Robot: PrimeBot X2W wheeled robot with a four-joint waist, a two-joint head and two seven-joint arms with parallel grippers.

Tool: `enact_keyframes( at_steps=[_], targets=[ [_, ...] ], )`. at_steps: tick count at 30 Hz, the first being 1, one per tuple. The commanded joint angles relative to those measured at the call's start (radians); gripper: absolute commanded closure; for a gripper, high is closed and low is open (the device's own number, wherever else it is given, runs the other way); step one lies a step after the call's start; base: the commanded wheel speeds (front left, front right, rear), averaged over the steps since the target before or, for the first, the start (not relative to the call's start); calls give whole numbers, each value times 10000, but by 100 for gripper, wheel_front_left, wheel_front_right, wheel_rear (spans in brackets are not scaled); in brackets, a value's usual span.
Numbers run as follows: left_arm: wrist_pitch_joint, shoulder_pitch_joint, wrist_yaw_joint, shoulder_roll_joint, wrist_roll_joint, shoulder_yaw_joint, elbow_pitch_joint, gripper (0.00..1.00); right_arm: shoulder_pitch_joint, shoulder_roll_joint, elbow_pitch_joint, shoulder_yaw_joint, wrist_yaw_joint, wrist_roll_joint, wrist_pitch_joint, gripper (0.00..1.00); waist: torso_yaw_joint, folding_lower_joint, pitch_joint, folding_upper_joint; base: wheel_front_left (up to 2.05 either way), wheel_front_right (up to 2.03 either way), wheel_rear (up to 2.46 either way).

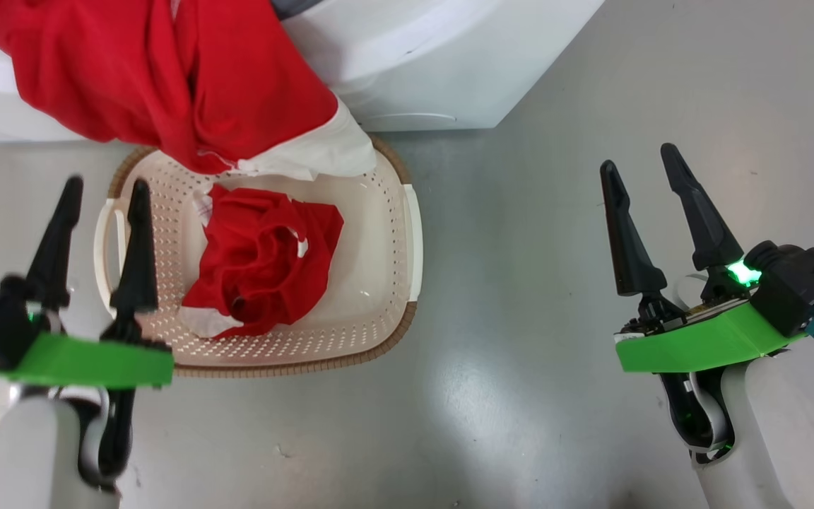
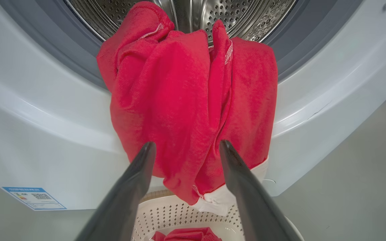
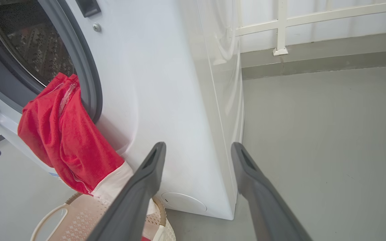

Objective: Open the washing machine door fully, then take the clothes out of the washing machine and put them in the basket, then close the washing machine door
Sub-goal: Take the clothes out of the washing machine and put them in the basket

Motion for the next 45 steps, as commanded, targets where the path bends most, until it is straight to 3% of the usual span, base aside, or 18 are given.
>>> enact_keyframes(
  at_steps=[1, 13, 22, 29, 36, 45],
  targets=[
    [-49, 575, -55, 209, 121, 465, -532, 0, 300, 40, -200, 212, 62, -76, -63, 0, -16, 0, -83, -1, 0, 0, 0],
    [-49, 2146, -55, -197, 171, 1219, -2128, 0, 514, 40, -160, 212, 62, -97, -63, 0, -86, 0, -352, -1, 0, 0, 0],
    [-49, 2172, -55, -233, 22, 1242, -2141, 0, 584, 40, -160, 202, 62, -98, -63, 0, -56, 0, -400, -1, 0, 0, 0],
    [-49, 1403, -56, 34, -52, 896, -1693, 0, 552, 40, -168, 168, 62, -95, -63, 0, 46, 0, -293, -1, 0, 0, 0],
    [-49, -152, -56, 543, -100, 349, -620, 0, 421, 40, -114, 186, 62, -116, -63, 0, 103, 0, -213, -1, 0, 0, 0],
    [178, -2243, -56, 758, -132, -362, 1024, 0, 366, 40, -130, 225, 62, -52, -63, 0, 53, 0, -118, -1, 0, 0, 0]
  ],
)
